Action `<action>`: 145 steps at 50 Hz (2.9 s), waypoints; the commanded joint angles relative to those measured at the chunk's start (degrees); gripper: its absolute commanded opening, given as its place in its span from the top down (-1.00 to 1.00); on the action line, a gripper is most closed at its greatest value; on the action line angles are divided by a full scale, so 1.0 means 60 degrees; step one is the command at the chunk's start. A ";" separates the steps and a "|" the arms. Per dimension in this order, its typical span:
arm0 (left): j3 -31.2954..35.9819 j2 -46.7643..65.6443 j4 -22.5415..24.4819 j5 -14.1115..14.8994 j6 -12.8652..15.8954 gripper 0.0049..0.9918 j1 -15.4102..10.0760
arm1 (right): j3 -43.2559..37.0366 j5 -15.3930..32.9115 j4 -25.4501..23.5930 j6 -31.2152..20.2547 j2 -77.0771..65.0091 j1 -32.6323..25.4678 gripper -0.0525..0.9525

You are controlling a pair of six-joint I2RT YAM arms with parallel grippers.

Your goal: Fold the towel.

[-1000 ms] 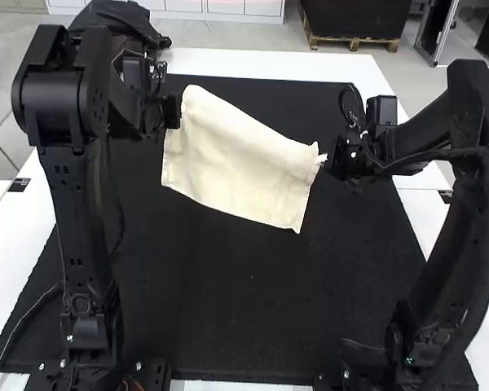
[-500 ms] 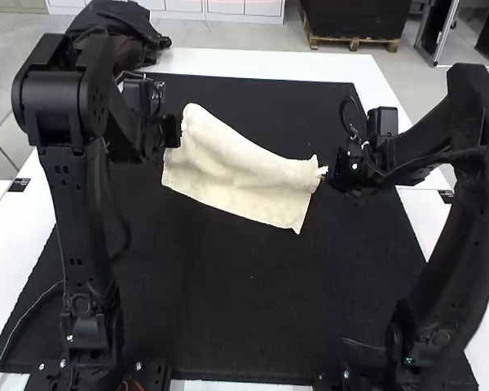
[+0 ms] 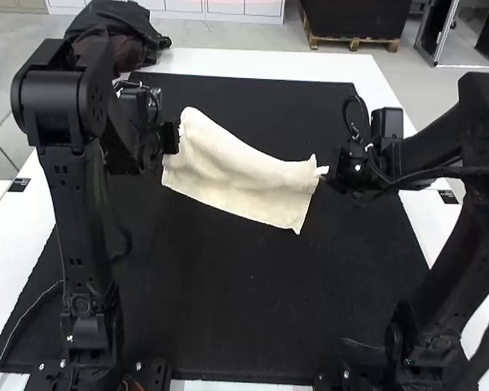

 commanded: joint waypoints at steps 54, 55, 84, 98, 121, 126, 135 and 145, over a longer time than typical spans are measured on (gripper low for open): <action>-0.1172 -0.0480 -0.1570 -0.0123 0.1505 0.96 0.0830 | -0.1235 -0.0088 0.0623 0.0221 0.0019 0.0018 0.95; -0.1216 -0.0480 -0.1526 -0.0123 0.1548 0.96 0.0830 | -0.1250 -0.0073 0.0667 0.0192 0.0077 0.0033 0.95; -0.1963 -0.0349 -0.0852 -0.0592 0.2047 0.43 0.0948 | -0.1309 0.0513 0.1326 -0.0409 0.1718 0.0135 0.05; -0.2226 -0.0363 -0.0457 -0.0900 0.2178 -0.98 0.1314 | -0.1221 0.0513 0.1238 -0.0409 0.1937 0.0047 -0.77; -0.2153 -0.0759 0.0159 -0.0490 0.1080 -0.96 0.2661 | -0.0708 0.0205 0.0681 -0.0306 0.1820 0.0194 -0.91; -0.2182 -0.0759 0.0144 -0.0343 0.1065 -0.96 0.2544 | -0.0649 0.0205 0.0652 -0.0218 0.1806 0.0252 -0.91; -0.2153 -0.0773 0.0129 -0.0343 0.1036 -0.96 0.2237 | -0.0430 0.0015 0.0520 0.0236 0.1806 0.0721 -0.91; -0.2109 -0.0949 0.0173 -0.0358 0.0567 -0.96 0.2266 | 0.0039 -0.0088 0.0154 0.0382 0.1806 0.1058 -0.91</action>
